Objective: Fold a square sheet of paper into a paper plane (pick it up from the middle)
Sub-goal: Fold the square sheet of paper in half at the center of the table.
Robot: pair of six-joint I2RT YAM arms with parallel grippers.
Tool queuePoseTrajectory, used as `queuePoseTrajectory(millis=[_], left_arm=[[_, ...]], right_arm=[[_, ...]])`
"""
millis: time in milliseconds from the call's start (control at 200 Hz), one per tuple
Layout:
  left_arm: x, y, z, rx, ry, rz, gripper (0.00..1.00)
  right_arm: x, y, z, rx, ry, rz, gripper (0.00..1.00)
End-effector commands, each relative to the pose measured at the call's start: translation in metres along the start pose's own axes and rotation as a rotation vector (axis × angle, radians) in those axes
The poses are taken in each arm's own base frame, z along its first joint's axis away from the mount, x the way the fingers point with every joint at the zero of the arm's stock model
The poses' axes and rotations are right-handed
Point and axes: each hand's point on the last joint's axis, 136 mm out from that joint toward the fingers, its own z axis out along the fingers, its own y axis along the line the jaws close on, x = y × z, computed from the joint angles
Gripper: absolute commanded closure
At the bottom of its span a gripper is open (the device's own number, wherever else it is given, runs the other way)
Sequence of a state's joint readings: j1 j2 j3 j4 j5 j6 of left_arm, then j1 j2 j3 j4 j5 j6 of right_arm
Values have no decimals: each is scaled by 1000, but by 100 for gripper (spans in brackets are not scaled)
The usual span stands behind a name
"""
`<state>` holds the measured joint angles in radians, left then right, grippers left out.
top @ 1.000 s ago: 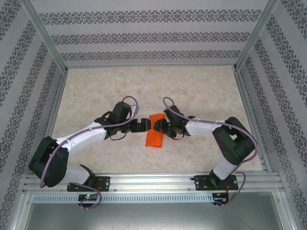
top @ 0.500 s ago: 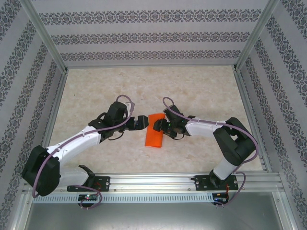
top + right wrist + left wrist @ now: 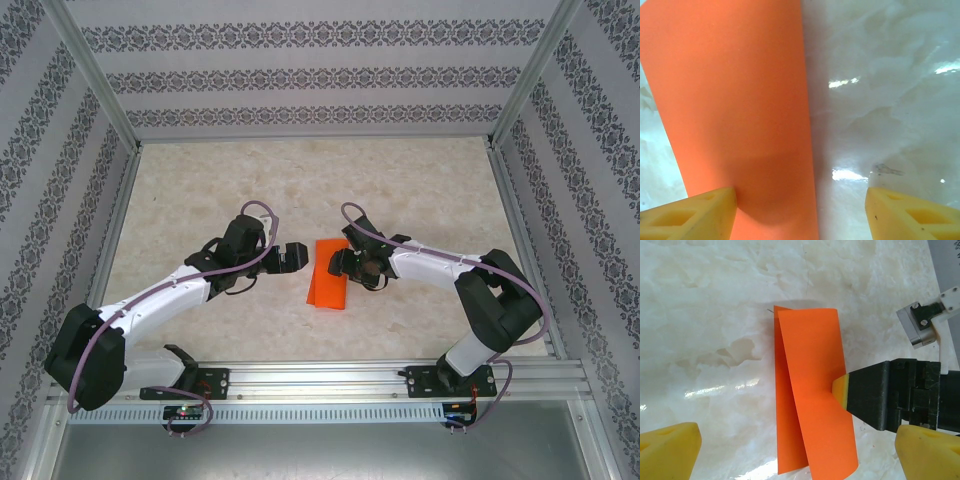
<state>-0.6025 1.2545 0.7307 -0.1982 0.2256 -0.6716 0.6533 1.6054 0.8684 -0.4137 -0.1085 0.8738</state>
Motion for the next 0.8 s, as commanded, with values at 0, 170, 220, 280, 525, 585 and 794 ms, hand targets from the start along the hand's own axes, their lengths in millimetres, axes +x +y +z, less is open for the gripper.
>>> queuePoseTrajectory(millis=[0, 170, 220, 280, 525, 585, 794], left_arm=[[-9, -5, 4, 26, -28, 6, 0], [-10, -6, 8, 28, -14, 12, 1], [-11, -6, 9, 31, -15, 12, 1], [-11, -5, 9, 26, -13, 14, 1], [-8, -2, 10, 15, -1, 19, 1], [-7, -1, 10, 13, 2, 18, 0], [-3, 2, 11, 8, 16, 22, 0]], right_arm=[[-10, -1, -5, 15, -45, 34, 30], [-16, -2, 0, 17, -74, 102, 27], [-16, 4, 2, -4, -64, 94, 28], [-14, 4, 6, 21, -48, 86, 27], [-3, 1, 19, 107, 1, 43, 23], [-1, 0, 22, 110, 7, 37, 23], [4, -1, 23, 112, 42, -21, 21]])
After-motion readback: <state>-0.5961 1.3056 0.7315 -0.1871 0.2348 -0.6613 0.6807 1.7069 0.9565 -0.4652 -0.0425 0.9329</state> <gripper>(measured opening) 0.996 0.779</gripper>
